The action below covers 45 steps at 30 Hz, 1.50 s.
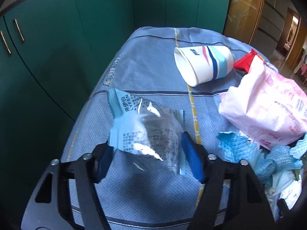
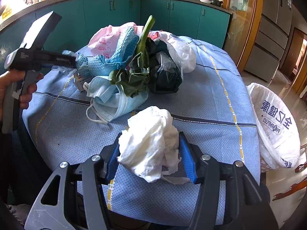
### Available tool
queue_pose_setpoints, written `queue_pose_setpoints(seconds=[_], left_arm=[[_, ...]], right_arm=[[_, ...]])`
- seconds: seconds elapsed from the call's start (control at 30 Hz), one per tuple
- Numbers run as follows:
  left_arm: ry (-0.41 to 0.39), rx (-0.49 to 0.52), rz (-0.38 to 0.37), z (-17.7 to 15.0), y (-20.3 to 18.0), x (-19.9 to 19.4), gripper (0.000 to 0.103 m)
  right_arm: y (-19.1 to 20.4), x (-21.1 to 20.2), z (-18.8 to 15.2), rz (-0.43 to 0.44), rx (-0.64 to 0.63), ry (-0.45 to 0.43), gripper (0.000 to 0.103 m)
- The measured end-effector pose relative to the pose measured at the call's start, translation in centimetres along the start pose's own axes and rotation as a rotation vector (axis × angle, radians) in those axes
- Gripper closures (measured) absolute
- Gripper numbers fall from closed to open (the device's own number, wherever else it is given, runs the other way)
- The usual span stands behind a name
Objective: Collect trash
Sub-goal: 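Grasp the white tissue with the right tool while the left tool grasps the clear wrapper, then carry both items to the basket and open both tools to drop them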
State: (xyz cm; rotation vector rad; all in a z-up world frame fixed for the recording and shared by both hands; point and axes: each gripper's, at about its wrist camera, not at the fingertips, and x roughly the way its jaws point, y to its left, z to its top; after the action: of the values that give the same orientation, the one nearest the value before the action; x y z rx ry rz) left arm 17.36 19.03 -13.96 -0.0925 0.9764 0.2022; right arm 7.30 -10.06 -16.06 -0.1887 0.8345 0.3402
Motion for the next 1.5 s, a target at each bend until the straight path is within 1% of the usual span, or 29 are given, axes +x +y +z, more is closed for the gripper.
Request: queue_pose_setpoints(seconds=[0.03, 0.1, 0.27, 0.37, 0.5, 0.57, 0.67, 0.73, 0.8, 0.87, 0.9, 1.0, 1.07, 1.13, 1.17, 1.23, 1.27, 1.33, 1.37, 1.43, 1.5], left_arm=[[-0.002, 0.002, 0.0, -0.1, 0.1, -0.1, 0.04], [-0.014, 0.002, -0.001, -0.2, 0.2, -0.5, 0.042], [-0.096, -0.024, -0.011, -0.7, 0.8, -3.5, 0.042], [-0.165, -0.03, -0.019, -0.9, 0.9, -6.5, 0.042], [-0.273, -0.03, -0.06, -0.8, 0.1, -11.1, 0.041], [-0.33, -0.005, -0.089, -0.8, -1.1, -13.4, 0.041], [-0.378, 0.046, -0.15, -0.9, -3.6, -15.7, 0.041], [-0.396, 0.083, -0.188, -0.7, -5.6, -16.4, 0.041], [-0.406, 0.121, -0.221, -0.4, -7.5, -17.0, 0.041], [-0.408, 0.152, -0.246, -0.1, -9.5, -17.7, 0.041], [-0.407, 0.165, -0.266, 0.3, -10.8, -17.6, 0.041], [-0.405, 0.197, -0.308, 1.1, -14.6, -17.5, 0.041], [-0.395, 0.21, -0.335, 1.2, -16.9, -17.2, 0.041], [-0.383, 0.221, -0.355, 1.1, -18.8, -16.7, 0.041], [-0.373, 0.227, -0.366, 1.2, -19.9, -16.2, 0.041], [-0.353, 0.239, -0.384, 1.3, -21.5, -15.2, 0.041], [-0.342, 0.246, -0.389, 1.3, -22.6, -14.8, 0.041], [-0.307, 0.266, -0.415, 1.3, -25.0, -13.5, 0.041], [-0.292, 0.28, -0.432, 1.3, -26.2, -12.9, 0.041], [-0.274, 0.309, -0.447, 1.0, -28.0, -12.3, 0.041], [-0.256, 0.341, -0.462, 0.7, -30.0, -11.6, 0.041]], right_arm=[[0.0, -0.1, 0.0, 0.003, -0.002, -0.004, 0.048], [0.1, -0.2, -0.1, 0.003, -0.009, -0.012, 0.05], [-0.3, -1.3, 0.1, 0.003, 0.008, -0.054, 0.051], [-1.0, -2.2, 0.6, -0.01, 0.021, -0.092, 0.051], [-2.9, -3.9, 1.7, -0.063, 0.034, -0.162, 0.051], [-4.4, -4.8, 2.3, -0.109, 0.05, -0.197, 0.051], [-7.5, -6.2, 3.0, -0.181, 0.1, -0.244, 0.051], [-10.1, -7.4, 3.6, -0.239, 0.139, -0.274, 0.051], [-12.7, -8.5, 4.5, -0.299, 0.162, -0.309, 0.051], [-15.1, -9.8, 5.6, -0.34, 0.171, -0.349, 0.051], [-16.5, -10.5, 6.8, -0.365, 0.17, -0.371, 0.05], [-19.8, -10.9, 9.5, -0.399, 0.166, -0.407, 0.051], [-22.3, -10.6, 10.0, -0.396, 0.202, -0.415, 0.051], [-24.7, -9.6, 8.8, -0.415, 0.26, -0.404, 0.05], [-25.7, -8.5, 7.6, -0.419, 0.291, -0.377, 0.05], [-27.8, -5.8, 5.4, -0.389, 0.334, -0.283, 0.05], [-28.4, -4.8, 4.8, -0.398, 0.343, -0.246, 0.05], [-29.6, -3.2, 3.5, -0.447, 0.362, -0.165, 0.05], [-30.1, -2.9, 3.1, -0.428, 0.374, -0.144, 0.05], [-30.4, -2.4, 2.5, -0.377, 0.383, -0.13, 0.05], [-30.5, -2.0, 2.1, -0.386, 0.366, -0.107, 0.046]])
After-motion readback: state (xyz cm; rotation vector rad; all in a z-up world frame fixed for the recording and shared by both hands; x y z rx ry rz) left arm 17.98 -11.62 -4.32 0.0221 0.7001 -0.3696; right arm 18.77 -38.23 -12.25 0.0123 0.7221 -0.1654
